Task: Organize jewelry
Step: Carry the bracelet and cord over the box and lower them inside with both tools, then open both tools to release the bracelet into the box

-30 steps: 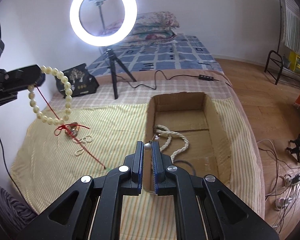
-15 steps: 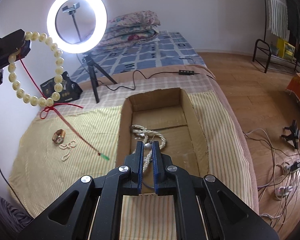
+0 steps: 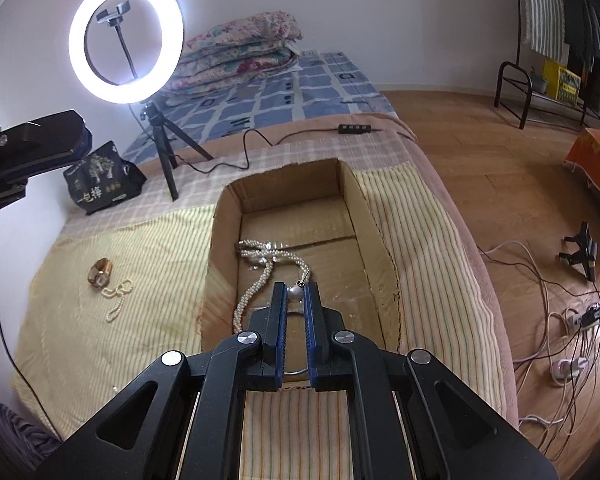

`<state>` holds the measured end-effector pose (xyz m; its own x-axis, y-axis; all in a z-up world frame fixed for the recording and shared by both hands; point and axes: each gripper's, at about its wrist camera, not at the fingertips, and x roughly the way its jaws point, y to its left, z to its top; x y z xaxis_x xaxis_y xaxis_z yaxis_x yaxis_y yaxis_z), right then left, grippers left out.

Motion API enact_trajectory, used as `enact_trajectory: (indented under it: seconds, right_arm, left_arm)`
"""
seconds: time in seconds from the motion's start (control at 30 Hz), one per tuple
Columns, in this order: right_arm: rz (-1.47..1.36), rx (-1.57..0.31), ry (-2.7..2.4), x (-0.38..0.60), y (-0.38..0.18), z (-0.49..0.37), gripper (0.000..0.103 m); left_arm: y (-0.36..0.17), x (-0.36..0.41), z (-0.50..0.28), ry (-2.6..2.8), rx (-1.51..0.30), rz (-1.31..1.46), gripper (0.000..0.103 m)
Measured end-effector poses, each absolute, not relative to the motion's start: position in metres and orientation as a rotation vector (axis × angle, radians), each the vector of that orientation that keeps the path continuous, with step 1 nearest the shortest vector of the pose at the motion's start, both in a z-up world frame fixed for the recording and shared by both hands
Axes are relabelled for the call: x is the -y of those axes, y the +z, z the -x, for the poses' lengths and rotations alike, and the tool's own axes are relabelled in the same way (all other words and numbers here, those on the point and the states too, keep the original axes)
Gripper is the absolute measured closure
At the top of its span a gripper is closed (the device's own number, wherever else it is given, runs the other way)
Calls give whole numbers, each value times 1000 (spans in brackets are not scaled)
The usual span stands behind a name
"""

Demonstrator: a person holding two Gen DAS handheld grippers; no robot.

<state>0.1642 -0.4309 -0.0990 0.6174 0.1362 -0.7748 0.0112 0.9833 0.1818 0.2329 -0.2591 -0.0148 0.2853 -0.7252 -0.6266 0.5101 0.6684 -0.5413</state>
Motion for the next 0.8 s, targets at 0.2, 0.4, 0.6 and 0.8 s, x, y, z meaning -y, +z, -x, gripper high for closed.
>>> enact_trajectory:
  seconds: [0.2,0.4,0.6,0.8]
  right_arm:
    - [-146,-922,68,428,-102,-165,85]
    - [-149,-908,68,427,-99,-162,79]
    - [-134,-892,75,417,-94,-160,72]
    - [-108,-873,100,399,-88,-157,60]
  left_arm:
    - [-24,255,-234,-814,-986,249,98]
    - [-23,234,-231,-775,-967,228,98]
    - [-19,198,-226,-709,-929,196,97]
    - [-16,148,-223,-617,-894,149,97]
